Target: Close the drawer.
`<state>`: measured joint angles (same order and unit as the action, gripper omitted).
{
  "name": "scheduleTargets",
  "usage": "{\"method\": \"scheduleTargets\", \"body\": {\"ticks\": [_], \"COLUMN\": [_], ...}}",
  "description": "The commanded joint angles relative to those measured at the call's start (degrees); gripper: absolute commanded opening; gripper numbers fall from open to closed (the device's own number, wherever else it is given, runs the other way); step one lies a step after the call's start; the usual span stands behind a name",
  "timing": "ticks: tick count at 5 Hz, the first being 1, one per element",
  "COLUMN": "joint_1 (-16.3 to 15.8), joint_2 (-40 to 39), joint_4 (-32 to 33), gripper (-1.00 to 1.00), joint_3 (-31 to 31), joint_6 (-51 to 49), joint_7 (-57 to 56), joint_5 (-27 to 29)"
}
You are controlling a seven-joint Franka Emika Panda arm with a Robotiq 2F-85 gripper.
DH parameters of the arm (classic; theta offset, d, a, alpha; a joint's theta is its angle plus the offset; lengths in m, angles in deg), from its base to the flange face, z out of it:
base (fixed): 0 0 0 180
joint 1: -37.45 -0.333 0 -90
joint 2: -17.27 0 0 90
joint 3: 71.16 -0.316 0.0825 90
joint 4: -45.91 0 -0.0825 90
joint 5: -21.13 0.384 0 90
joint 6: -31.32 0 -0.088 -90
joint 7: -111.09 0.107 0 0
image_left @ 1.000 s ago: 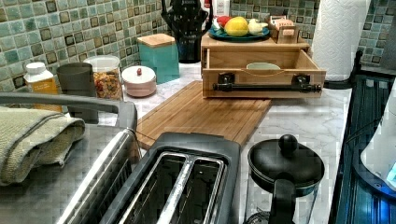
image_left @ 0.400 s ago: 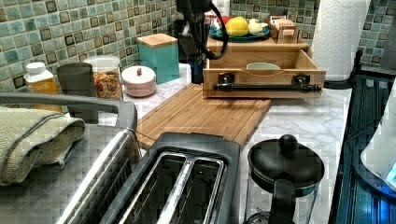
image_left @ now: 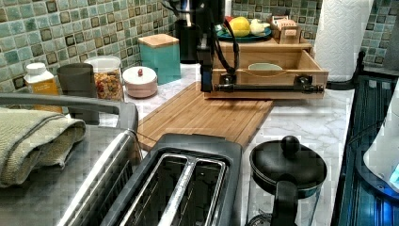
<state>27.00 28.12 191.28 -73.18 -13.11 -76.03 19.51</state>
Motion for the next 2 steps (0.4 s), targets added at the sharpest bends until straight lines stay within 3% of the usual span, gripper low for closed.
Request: {"method": "scheduleTargets", "body": {"ticks": [1, 2], "joint_1": [4.1, 5.3], "joint_2": [2.8, 4.5], "joint_4": [10.5, 14.6], "gripper": [-1.0, -1.0], "joint_3": [2.2, 4.2], "joint_6": [2.1, 5.4], "joint_7": [0.1, -2.1], "joint_5": [-2.8, -6.5]}}
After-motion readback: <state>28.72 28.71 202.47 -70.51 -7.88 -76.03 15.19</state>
